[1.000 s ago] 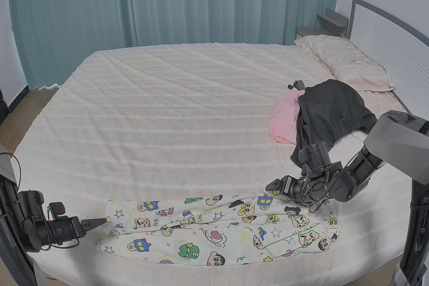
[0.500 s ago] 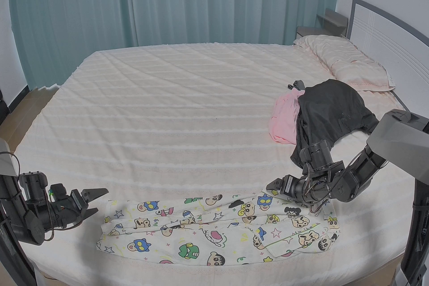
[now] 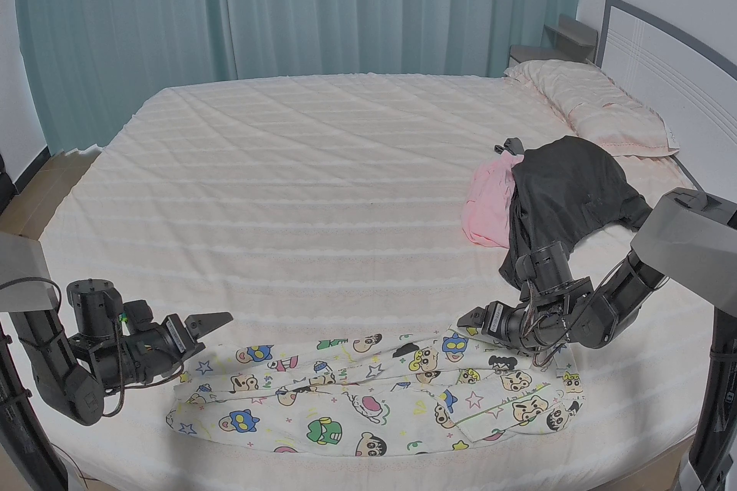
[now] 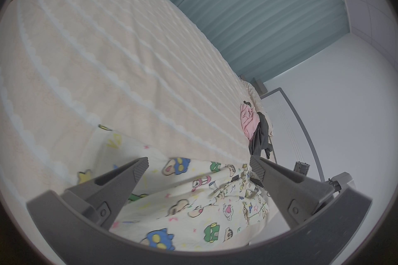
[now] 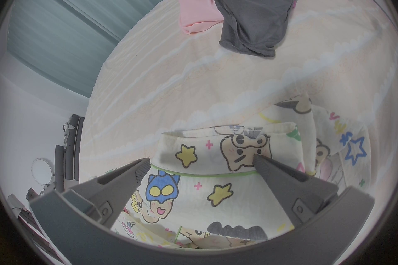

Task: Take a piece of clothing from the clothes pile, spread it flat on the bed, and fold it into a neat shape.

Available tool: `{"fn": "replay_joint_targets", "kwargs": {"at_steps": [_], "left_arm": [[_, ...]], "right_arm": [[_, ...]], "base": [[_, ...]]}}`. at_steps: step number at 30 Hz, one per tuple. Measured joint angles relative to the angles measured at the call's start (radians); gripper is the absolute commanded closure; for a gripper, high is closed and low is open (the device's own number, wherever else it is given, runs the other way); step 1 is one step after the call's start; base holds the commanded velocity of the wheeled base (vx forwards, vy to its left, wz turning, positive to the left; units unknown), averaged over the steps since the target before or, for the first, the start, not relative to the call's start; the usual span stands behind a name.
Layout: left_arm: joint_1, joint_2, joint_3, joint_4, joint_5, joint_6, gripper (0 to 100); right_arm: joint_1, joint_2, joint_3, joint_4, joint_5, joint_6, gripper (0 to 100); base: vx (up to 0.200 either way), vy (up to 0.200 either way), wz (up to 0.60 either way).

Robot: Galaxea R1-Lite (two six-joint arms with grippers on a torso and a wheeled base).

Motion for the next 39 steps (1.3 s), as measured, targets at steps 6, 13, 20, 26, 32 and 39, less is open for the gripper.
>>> {"fn": "replay_joint_targets", "kwargs": {"at_steps": [6,13,20,26,32,39], "left_arm": [[-0.174,-0.001,-0.051,-0.001,0.151,-0.097,0],[-0.332,0.079,-0.083,-0.001,0.269,-0.152,0],[-0.365,0.145,-0.025,-0.001,0.305,-0.155,0],[-0.369,0.157,0.058,-0.004,0.303,-0.146,0],[-0.368,0.147,0.136,-0.005,0.304,-0.143,0],[-0.355,0.05,0.167,0.004,0.307,-0.163,0]], "right_arm": [[0.0,-0.001,0.003,-0.001,0.0,0.001,0],[0.0,-0.003,0.01,-0.004,0.0,0.002,0],[0.0,-0.003,0.013,-0.004,0.003,0.001,0],[0.0,-0.003,0.013,-0.003,0.003,0.002,0],[0.0,-0.003,0.013,-0.003,0.003,0.002,0],[0.0,-0.003,0.013,-0.003,0.003,0.002,0]], "base": [[0.0,0.0,0.0],[0.0,0.0,0.0],[0.0,0.0,0.0],[0.0,0.0,0.0],[0.0,0.0,0.0],[0.0,0.0,0.0]]}}
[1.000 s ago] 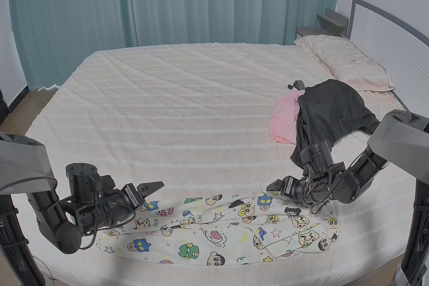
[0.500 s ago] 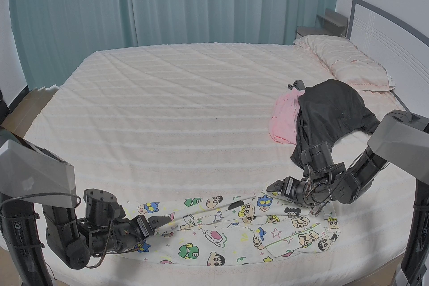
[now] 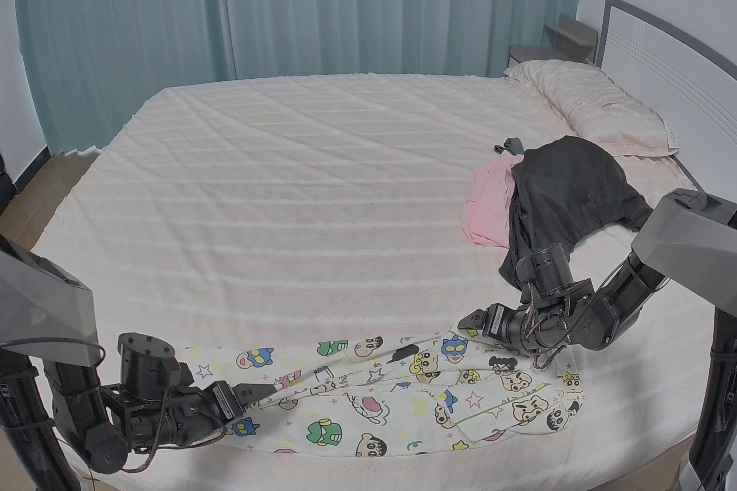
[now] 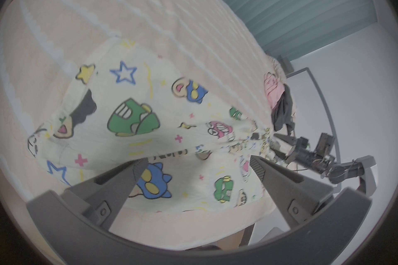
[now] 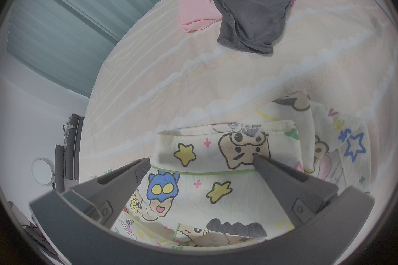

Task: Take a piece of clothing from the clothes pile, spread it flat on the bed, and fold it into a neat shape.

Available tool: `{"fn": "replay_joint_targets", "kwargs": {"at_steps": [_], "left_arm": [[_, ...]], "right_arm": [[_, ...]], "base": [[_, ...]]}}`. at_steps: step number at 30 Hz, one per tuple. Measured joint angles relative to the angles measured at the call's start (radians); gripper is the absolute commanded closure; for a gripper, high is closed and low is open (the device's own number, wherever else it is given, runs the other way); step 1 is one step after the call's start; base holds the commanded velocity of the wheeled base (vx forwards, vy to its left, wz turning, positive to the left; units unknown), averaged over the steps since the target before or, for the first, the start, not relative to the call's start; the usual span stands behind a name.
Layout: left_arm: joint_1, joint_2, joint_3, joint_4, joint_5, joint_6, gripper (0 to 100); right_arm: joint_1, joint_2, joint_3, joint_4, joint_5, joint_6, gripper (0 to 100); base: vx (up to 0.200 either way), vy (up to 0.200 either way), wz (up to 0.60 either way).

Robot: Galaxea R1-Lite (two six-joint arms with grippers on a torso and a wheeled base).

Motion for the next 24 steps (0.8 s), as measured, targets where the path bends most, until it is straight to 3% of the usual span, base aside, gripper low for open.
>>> {"fn": "replay_joint_targets", "kwargs": {"at_steps": [7,14,24], "left_arm": [[0.07,-0.159,0.003,0.028,-0.002,-0.005,0],[0.224,-0.277,0.003,0.071,-0.045,0.022,0],[0.345,-0.244,0.002,0.128,-0.102,0.089,0]], "right_arm": [[0.0,0.0,0.0,0.0,-0.001,0.0,0],[0.0,0.0,0.0,0.0,-0.001,-0.001,0],[0.0,0.0,0.0,0.0,-0.003,-0.001,0]], "base": [[0.0,0.0,0.0],[0.0,0.0,0.0],[0.0,0.0,0.0]]}}
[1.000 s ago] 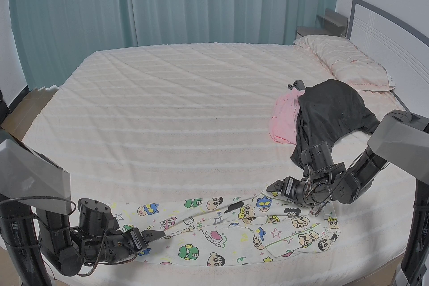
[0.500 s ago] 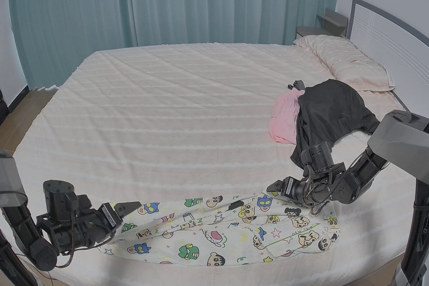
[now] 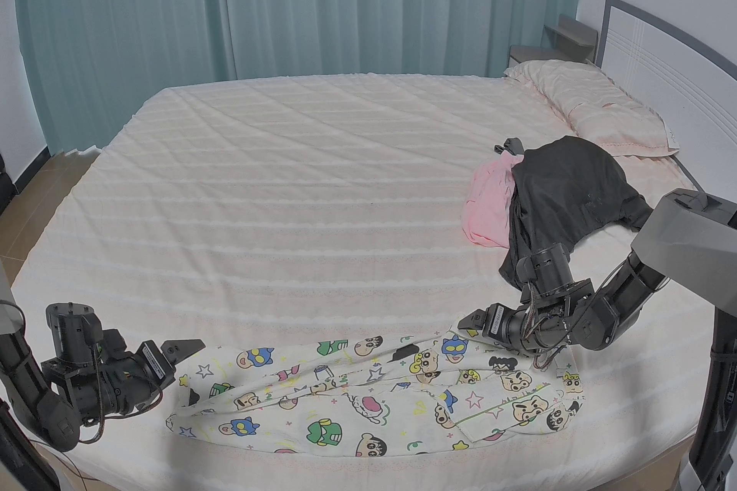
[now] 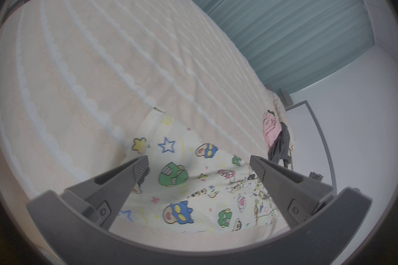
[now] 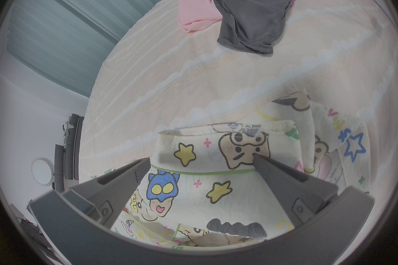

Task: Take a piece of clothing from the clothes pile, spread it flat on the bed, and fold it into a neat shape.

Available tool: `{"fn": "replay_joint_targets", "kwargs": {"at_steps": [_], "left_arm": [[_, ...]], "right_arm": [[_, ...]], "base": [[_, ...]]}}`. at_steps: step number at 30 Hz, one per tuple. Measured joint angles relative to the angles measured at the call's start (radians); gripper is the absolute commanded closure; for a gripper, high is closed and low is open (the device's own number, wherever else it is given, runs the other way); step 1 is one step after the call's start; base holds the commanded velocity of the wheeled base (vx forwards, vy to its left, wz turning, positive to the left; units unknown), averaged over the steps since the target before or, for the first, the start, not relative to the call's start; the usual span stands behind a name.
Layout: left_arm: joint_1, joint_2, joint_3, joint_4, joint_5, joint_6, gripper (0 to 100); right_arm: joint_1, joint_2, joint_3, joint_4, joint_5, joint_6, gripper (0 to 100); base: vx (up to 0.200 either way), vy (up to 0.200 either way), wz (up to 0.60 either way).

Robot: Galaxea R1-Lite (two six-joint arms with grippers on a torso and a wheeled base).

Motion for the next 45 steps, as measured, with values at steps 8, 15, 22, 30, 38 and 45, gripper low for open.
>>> {"fn": "replay_joint_targets", "kwargs": {"at_steps": [8,15,22,30,38,45], "left_arm": [[0.034,0.089,0.0,0.01,-0.078,0.024,0],[0.041,0.146,0.0,0.004,-0.079,0.058,0],[0.072,0.18,0.0,0.003,-0.08,0.086,0],[0.073,0.204,0.0,0.005,-0.081,0.087,0],[0.063,0.21,0.0,0.003,-0.083,0.085,0],[0.031,0.21,0.0,0.002,-0.083,0.082,0]], "right_arm": [[0.001,0.0,0.001,0.0,0.0,0.001,0],[0.001,0.0,0.0,0.0,0.0,0.001,0],[0.001,0.002,0.0,0.0,0.0,0.001,0],[0.001,0.004,0.0,0.0,0.0,0.001,0],[0.001,0.004,0.0,0.0,0.001,0.001,0],[0.001,0.005,0.0,0.0,0.001,0.001,0]], "base": [[0.0,0.0,0.0],[0.0,0.0,0.0],[0.0,0.0,0.0],[0.0,0.0,0.0],[0.0,0.0,0.0],[0.0,0.0,0.0]]}}
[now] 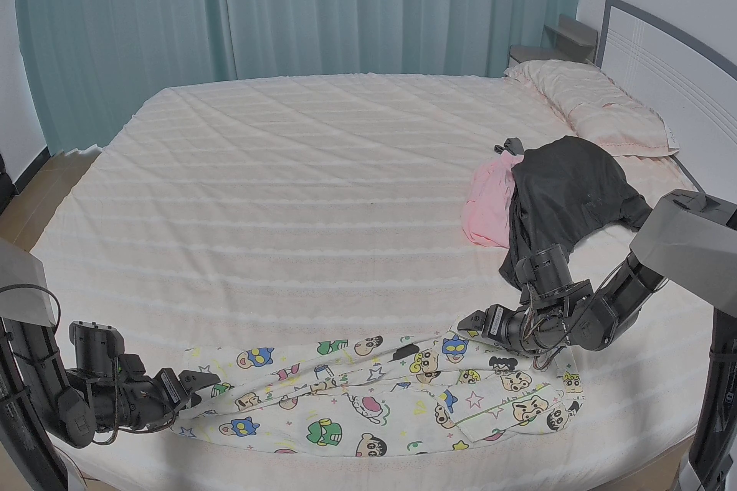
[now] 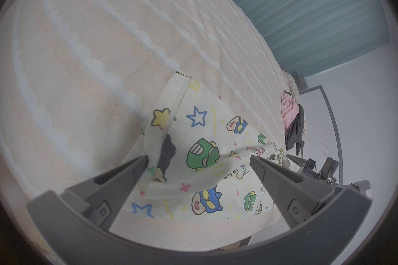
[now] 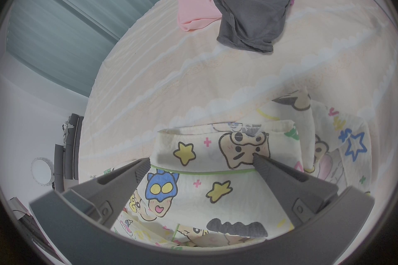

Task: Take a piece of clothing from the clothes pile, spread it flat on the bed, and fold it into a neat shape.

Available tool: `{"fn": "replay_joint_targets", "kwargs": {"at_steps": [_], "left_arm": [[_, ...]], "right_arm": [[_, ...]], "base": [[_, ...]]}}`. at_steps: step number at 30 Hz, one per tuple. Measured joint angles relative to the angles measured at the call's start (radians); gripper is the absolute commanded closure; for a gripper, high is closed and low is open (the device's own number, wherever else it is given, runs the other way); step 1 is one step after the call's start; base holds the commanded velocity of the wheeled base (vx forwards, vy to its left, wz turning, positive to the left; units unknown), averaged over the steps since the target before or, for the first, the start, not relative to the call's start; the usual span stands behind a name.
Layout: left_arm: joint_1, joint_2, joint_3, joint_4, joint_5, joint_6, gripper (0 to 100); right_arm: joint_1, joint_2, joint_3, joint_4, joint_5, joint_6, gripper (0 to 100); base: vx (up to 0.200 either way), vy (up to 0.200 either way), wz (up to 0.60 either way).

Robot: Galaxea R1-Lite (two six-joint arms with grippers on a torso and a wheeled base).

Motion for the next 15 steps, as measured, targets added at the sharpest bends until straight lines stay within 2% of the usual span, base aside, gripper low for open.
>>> {"fn": "replay_joint_targets", "kwargs": {"at_steps": [4,5,15], "left_arm": [[-0.012,0.001,0.0,0.0,0.001,0.001,0],[-0.014,0.001,0.0,0.0,0.001,0.001,100],[-0.009,0.0,0.0,0.015,0.016,0.0,100]], "right_arm": [[0.0,0.0,0.0,0.0,0.0,0.0,0],[0.0,0.0,-0.001,0.0,0.0,0.0,0],[-0.001,0.0,0.0,0.0,-0.001,0.0,0]], "base": [[0.0,0.0,0.0],[0.0,0.0,0.0],[0.0,0.0,0.0]]}}
